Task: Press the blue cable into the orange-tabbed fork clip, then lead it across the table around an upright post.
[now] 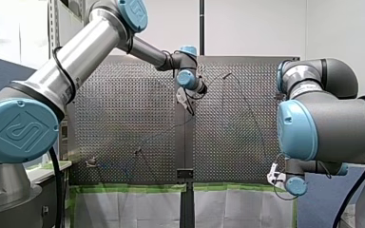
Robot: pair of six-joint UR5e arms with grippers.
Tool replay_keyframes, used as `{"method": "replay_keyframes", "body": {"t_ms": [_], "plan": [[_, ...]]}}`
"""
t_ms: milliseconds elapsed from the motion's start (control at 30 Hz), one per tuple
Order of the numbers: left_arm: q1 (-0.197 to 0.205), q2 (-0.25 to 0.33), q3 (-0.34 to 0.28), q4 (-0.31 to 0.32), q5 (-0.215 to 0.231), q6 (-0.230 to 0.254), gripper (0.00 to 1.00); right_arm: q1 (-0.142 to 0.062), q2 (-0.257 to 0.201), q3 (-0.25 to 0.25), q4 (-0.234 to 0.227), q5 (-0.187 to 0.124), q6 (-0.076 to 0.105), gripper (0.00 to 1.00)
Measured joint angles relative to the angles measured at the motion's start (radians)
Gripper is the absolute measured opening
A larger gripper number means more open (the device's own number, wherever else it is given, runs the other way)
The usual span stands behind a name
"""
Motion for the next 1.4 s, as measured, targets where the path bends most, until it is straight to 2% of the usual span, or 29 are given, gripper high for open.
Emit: {"method": "replay_keyframes", "body": {"t_ms": [333,600,800,1400], "plan": [[-0.03,0.075,-0.075,-0.056,0.071,0.073,1.0,0.003,0.0,-0.005,0.0,0.0,-0.012,0.0],[-0.035,0.141,-0.141,-0.122,0.038,0.139,1.0,0.005,0.0,-0.008,0.003,-0.002,-0.022,0.0],[-0.036,0.19,-0.178,-0.166,0.053,0.188,1.0,0.006,0.0,-0.008,0.006,-0.004,-0.021,0.0],[-0.056,0.337,-0.052,-0.25,0.177,0.345,1.0,0.01,0.001,-0.008,0.007,-0.02,-0.017,0.0]]}}
